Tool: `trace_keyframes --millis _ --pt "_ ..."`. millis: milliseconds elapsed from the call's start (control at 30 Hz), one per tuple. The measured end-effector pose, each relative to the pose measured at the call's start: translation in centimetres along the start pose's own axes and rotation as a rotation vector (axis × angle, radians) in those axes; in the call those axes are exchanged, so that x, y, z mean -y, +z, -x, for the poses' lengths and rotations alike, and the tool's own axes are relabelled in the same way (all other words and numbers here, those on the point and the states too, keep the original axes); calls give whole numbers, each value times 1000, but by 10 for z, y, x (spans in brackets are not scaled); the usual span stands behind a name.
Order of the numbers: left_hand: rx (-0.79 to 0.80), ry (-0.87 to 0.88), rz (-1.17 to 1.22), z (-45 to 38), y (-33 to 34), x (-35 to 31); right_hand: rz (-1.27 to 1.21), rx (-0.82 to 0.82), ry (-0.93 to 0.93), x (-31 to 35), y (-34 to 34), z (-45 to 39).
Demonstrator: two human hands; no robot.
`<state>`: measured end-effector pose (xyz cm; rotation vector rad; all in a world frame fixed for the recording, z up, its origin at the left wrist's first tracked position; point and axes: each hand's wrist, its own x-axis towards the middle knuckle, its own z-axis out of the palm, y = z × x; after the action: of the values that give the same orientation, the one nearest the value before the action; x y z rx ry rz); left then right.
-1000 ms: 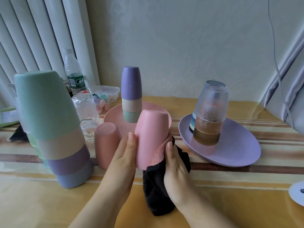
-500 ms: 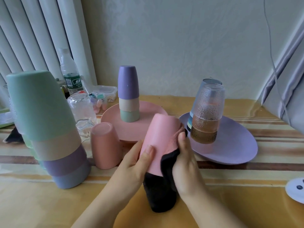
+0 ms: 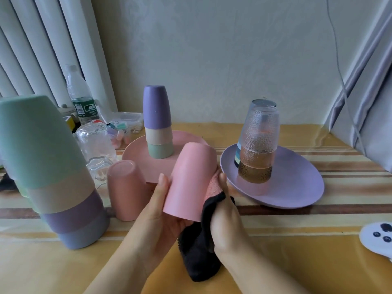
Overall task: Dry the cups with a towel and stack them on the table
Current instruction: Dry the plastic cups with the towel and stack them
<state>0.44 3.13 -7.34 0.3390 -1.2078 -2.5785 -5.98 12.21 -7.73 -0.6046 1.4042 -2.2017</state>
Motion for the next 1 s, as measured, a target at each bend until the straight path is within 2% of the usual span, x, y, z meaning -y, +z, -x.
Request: trace_keyframes --millis 100,167,233,433,533,633,767,833,900,1000 --pt "-255 303 -454 0 3 8 412 -86 -53 8 -13 -3" --pt "-304 493 -698 3 3 9 362 -98 -128 8 -16 -3" --pt "-241 532 -792 4 3 9 313 -102 -154 9 -9 -2" --pt "-44 363 -836 3 -3 2 356 -43 -225 3 -8 -1" --pt "114 78 -708 5 -10 -4 286 -104 -177 14 -17 -7" --pt "166 -208 -412 5 -12 -4 297 -131 -123 26 -22 -9" --pt "115 -209 -277 3 -6 1 249 -157 -172 27 -22 -11" --pt "80 -174 -262 3 -6 7 189 -239 -211 25 -24 -16" --pt "133 -139 -304 4 -5 11 183 -314 -234 23 -30 -21" --pt "205 -43 -362 6 0 12 204 -309 -202 17 -32 -25"
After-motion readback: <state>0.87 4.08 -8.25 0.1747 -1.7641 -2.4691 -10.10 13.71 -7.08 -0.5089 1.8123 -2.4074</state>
